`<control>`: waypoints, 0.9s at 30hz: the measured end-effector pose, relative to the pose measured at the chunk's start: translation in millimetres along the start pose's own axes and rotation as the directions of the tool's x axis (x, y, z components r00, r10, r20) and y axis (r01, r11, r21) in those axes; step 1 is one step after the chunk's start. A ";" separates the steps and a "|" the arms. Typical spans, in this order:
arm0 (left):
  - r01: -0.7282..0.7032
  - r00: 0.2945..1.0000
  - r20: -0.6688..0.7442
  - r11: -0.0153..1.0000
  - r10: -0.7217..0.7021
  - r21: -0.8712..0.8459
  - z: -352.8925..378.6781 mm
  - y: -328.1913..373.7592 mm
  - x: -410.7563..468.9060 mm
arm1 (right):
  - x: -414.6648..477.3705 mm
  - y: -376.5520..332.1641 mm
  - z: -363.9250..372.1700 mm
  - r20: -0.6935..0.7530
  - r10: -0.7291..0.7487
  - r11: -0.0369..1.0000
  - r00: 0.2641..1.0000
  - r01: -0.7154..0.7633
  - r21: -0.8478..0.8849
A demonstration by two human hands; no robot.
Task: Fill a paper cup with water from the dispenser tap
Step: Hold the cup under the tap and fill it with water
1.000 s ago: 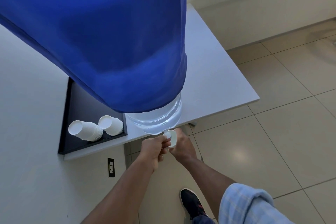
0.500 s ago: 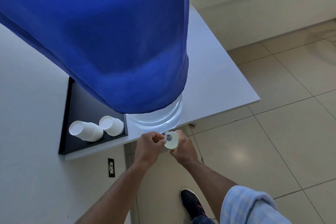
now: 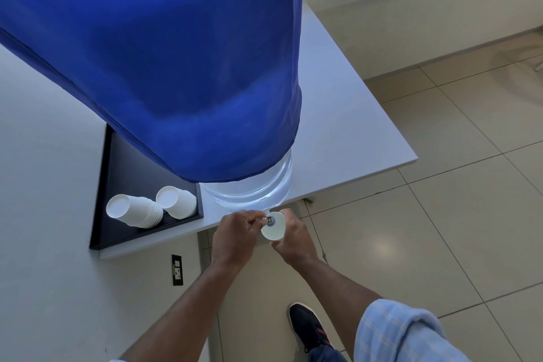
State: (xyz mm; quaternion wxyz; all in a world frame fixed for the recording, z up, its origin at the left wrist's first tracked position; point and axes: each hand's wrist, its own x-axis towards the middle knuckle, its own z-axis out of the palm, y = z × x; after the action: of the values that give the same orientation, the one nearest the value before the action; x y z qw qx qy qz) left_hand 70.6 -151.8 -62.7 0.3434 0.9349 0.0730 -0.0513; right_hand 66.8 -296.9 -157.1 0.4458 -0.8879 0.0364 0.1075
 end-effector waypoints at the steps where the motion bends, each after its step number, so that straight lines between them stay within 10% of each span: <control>1: -0.006 1.000 -0.005 1.000 0.006 0.005 0.1 -0.2 0.1 | 0.0 0.1 0.8 -0.004 -0.002 1.000 1.000 0.002 0.005; 27: -0.088 0.995 -0.035 0.986 0.094 0.142 1.3 -0.4 -1.3 | 1.5 3.7 8.9 -0.057 -0.040 0.998 0.998 0.043 0.050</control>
State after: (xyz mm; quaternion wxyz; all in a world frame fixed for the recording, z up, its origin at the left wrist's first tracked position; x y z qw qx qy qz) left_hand 69.2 -152.4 -63.8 0.2771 0.9600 0.0334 -0.0210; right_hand 66.3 -292.0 -165.5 0.4693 -0.8795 0.0331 0.0723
